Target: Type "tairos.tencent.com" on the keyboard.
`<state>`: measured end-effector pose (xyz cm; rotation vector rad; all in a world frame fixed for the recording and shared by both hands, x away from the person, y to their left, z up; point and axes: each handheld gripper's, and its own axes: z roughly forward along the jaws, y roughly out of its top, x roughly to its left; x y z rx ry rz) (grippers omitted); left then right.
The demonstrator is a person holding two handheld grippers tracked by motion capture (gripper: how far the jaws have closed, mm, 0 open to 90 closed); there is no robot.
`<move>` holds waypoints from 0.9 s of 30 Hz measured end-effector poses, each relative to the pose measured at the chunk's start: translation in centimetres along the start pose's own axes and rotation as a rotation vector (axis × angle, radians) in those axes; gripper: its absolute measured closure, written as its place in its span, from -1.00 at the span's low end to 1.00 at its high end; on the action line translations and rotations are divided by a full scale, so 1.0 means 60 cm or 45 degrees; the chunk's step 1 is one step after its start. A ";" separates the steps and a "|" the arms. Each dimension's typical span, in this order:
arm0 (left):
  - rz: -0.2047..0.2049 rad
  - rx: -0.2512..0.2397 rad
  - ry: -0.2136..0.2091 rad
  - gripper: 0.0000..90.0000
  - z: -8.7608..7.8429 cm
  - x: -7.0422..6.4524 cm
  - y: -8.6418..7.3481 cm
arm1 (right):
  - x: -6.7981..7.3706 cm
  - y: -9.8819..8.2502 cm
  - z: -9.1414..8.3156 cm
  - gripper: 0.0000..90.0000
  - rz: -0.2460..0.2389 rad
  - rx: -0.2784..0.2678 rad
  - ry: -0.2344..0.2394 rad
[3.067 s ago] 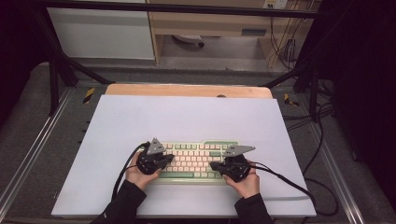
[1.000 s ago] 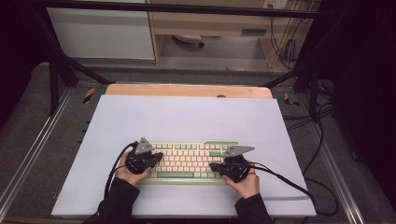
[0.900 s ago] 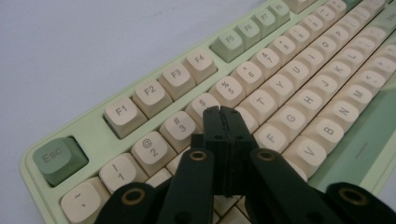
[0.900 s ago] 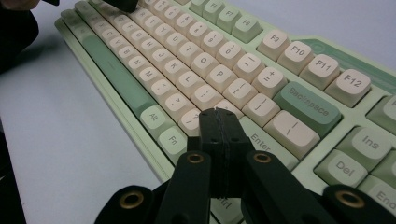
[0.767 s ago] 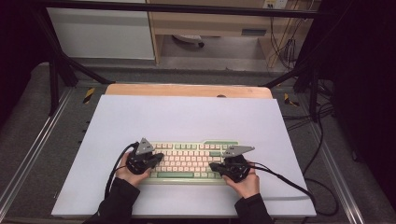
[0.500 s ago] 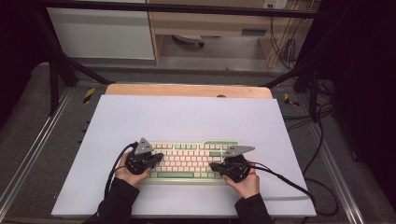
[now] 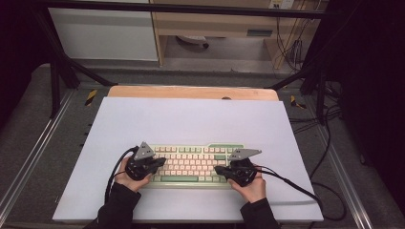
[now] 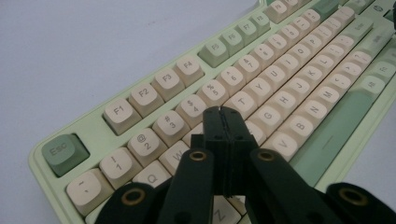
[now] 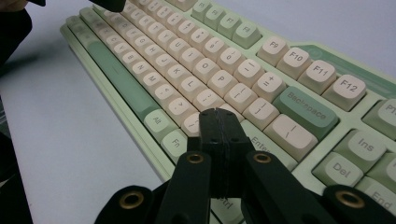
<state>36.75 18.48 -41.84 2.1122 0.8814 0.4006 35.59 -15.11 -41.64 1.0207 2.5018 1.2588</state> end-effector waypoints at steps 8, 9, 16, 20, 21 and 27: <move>-0.013 -0.008 -0.001 0.99 -0.010 0.003 -0.007 | 0.001 0.001 0.000 1.00 0.009 -0.004 0.009; -0.013 -0.008 0.000 0.99 -0.011 0.004 -0.008 | 0.002 0.001 0.000 1.00 0.010 -0.006 0.011; -0.025 -0.018 0.002 0.99 -0.026 0.010 -0.019 | 0.008 0.006 0.004 1.00 -0.002 0.001 0.019; -0.032 -0.020 0.008 0.99 -0.033 0.014 -0.026 | 0.013 0.009 0.011 1.00 -0.010 0.003 0.032; -0.033 -0.021 0.008 0.99 -0.035 0.015 -0.028 | 0.015 0.010 0.013 1.00 -0.009 0.008 0.033; -0.032 -0.026 0.009 0.99 -0.043 0.017 -0.034 | 0.026 0.019 0.024 1.00 -0.031 0.015 0.051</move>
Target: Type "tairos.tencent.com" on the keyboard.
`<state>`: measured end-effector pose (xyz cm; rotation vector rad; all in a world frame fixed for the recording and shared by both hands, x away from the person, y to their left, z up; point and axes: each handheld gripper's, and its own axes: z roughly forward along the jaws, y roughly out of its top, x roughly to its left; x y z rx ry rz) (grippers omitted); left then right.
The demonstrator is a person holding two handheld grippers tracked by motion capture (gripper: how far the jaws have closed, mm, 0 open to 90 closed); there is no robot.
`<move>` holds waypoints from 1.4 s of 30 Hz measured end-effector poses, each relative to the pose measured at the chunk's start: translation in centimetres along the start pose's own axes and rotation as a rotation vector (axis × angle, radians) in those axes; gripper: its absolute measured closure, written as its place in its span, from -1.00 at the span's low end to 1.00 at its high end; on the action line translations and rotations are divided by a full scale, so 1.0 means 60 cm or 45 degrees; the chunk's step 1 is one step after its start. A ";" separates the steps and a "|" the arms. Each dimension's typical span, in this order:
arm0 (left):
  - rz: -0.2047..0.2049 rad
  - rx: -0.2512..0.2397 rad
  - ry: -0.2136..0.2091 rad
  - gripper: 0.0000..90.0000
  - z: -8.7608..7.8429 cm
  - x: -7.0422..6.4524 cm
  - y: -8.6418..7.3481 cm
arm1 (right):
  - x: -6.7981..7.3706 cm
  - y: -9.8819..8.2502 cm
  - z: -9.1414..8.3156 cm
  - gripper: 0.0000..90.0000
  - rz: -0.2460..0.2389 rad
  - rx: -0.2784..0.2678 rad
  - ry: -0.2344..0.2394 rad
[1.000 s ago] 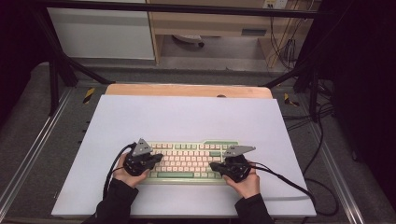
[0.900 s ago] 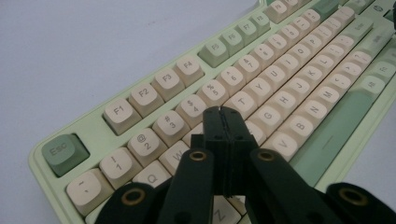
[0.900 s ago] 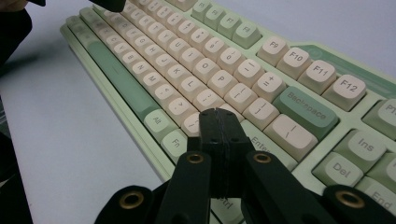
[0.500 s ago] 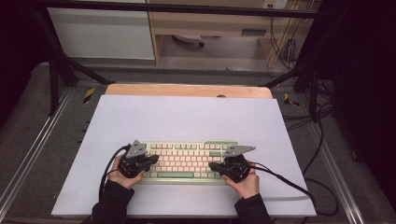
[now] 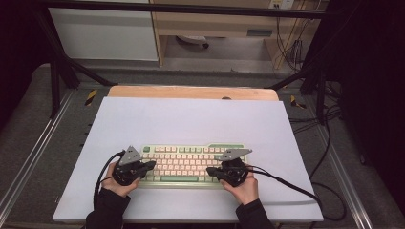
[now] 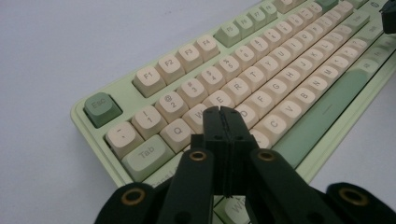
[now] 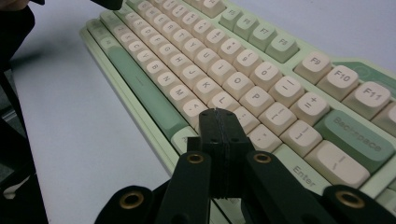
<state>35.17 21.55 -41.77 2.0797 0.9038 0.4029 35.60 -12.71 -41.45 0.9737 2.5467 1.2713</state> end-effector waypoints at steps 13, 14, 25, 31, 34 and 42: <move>-0.015 -0.008 0.002 0.99 -0.010 0.008 -0.010 | 0.024 0.029 0.033 1.00 -0.015 0.002 0.036; -0.018 -0.008 0.001 0.99 -0.010 0.009 -0.011 | 0.026 0.031 0.036 1.00 -0.010 -0.004 0.043; -0.024 -0.011 -0.001 0.99 -0.011 0.011 -0.011 | 0.046 0.047 0.075 1.00 -0.030 0.008 0.068; -0.024 -0.005 -0.003 0.99 -0.009 0.011 -0.012 | 0.049 0.050 0.092 1.00 -0.032 0.026 0.073; -0.025 -0.007 -0.002 0.99 -0.010 0.012 -0.012 | 0.049 0.048 0.100 1.00 -0.029 0.027 0.073; -0.024 -0.005 -0.003 0.99 -0.009 0.011 -0.012 | 0.048 0.046 0.106 1.00 -0.029 0.038 0.073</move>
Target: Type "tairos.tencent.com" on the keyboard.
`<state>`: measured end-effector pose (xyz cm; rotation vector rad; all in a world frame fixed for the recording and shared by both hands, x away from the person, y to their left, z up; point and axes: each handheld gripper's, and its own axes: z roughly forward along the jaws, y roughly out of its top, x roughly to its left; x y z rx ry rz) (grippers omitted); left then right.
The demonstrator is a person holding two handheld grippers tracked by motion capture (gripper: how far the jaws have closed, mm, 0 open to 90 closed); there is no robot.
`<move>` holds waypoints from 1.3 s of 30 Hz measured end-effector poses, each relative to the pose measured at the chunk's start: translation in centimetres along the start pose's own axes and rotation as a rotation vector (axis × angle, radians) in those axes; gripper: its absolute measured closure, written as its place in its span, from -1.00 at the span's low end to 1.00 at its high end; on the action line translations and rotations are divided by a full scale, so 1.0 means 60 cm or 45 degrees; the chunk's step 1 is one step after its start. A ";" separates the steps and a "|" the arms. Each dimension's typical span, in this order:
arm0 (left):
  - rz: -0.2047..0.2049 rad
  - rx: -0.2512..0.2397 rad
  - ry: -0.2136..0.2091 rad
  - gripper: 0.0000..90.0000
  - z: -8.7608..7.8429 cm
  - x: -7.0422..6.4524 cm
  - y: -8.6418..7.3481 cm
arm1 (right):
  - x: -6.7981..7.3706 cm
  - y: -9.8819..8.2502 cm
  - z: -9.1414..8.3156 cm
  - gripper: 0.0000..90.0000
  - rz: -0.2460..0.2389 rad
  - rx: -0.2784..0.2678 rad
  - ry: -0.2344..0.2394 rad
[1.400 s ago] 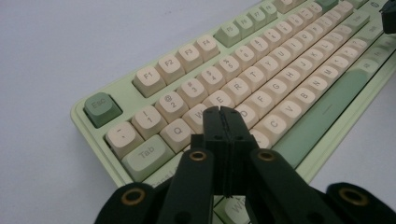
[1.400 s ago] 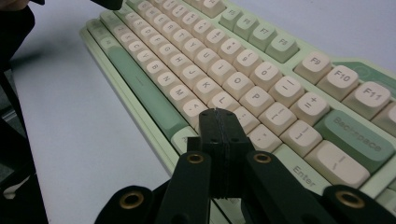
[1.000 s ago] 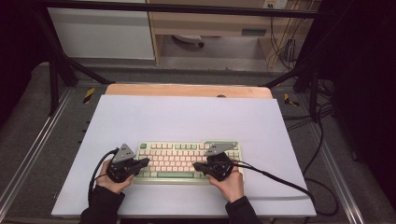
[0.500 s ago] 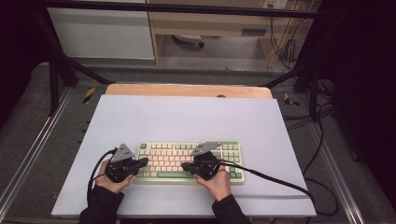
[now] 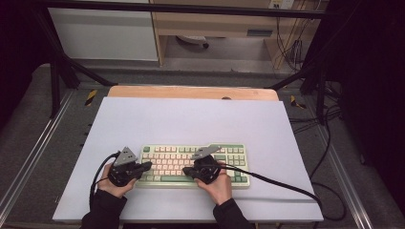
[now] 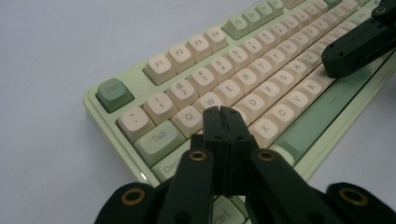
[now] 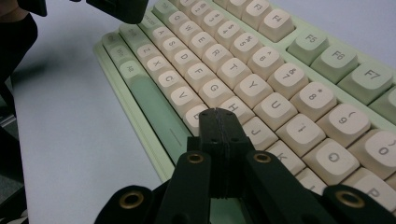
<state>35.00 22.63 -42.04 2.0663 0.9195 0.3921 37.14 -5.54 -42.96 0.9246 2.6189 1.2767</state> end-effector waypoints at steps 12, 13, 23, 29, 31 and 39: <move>0.000 0.000 0.001 0.99 0.000 0.000 0.000 | 0.000 -0.001 0.001 1.00 -0.004 0.000 0.000; 0.000 0.000 0.001 0.99 0.000 0.000 0.000 | 0.000 -0.001 0.001 1.00 -0.009 0.002 -0.001; 0.002 -0.008 -0.003 0.99 -0.002 -0.001 0.001 | 0.001 0.000 -0.004 1.00 -0.018 -0.002 -0.004; 0.001 -0.011 -0.004 0.99 -0.004 -0.001 0.002 | -0.001 0.006 -0.021 1.00 -0.030 -0.002 -0.018; 0.001 -0.011 -0.005 0.99 -0.004 -0.002 0.002 | -0.002 0.007 -0.026 1.00 -0.037 0.001 -0.024; 0.005 -0.006 -0.011 0.99 -0.002 -0.004 0.002 | -0.011 -0.001 -0.047 1.00 -0.021 -0.007 -0.043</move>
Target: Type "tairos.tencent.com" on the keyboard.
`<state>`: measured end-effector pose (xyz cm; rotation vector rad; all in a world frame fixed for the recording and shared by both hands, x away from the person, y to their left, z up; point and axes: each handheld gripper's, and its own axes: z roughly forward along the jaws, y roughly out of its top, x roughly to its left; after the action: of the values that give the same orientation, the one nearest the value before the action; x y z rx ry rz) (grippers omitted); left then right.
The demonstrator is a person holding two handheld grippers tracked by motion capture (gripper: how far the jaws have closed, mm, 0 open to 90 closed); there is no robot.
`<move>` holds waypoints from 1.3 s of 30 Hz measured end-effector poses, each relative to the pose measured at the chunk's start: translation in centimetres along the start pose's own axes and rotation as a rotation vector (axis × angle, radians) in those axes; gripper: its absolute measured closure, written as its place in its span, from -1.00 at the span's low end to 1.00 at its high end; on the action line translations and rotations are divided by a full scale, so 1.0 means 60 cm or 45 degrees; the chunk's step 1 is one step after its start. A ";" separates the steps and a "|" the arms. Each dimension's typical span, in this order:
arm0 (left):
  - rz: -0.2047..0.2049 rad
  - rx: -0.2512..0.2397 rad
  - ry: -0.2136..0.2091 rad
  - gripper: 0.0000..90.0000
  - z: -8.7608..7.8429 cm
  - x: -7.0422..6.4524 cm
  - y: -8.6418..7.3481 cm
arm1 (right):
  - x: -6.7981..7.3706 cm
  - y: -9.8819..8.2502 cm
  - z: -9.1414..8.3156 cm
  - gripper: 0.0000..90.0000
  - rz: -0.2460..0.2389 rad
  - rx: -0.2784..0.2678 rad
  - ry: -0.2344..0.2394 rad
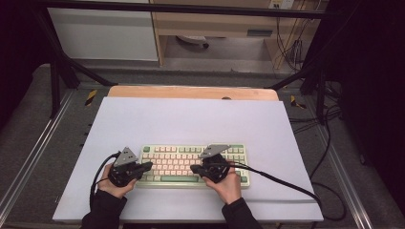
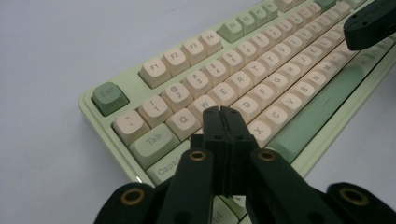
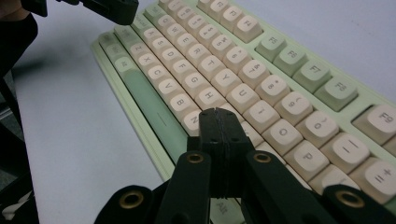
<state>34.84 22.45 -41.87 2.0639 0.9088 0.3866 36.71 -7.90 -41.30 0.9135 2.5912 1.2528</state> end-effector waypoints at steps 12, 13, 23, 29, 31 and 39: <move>0.014 -0.003 -0.013 0.98 0.002 -0.010 0.005 | -0.024 -0.023 -0.033 1.00 0.040 -0.007 -0.038; 0.013 -0.002 -0.016 0.98 0.003 -0.011 0.006 | -0.026 -0.025 -0.036 1.00 0.041 -0.007 -0.035; 0.034 0.015 -0.019 0.99 0.011 -0.024 0.016 | -0.039 -0.042 -0.054 1.00 0.067 -0.006 -0.065; 0.043 0.017 -0.028 0.98 0.015 -0.031 0.024 | -0.045 -0.051 -0.063 1.00 0.079 -0.009 -0.074; 0.048 0.019 -0.030 0.99 0.017 -0.033 0.028 | -0.045 -0.052 -0.066 1.00 0.081 -0.012 -0.074; 0.065 0.034 -0.054 0.98 0.036 -0.046 0.040 | -0.047 -0.060 -0.072 1.00 0.088 -0.021 -0.075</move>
<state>35.22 18.26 -41.13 2.1153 0.8414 0.3578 35.80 -14.11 -41.56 1.0295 2.5211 1.2425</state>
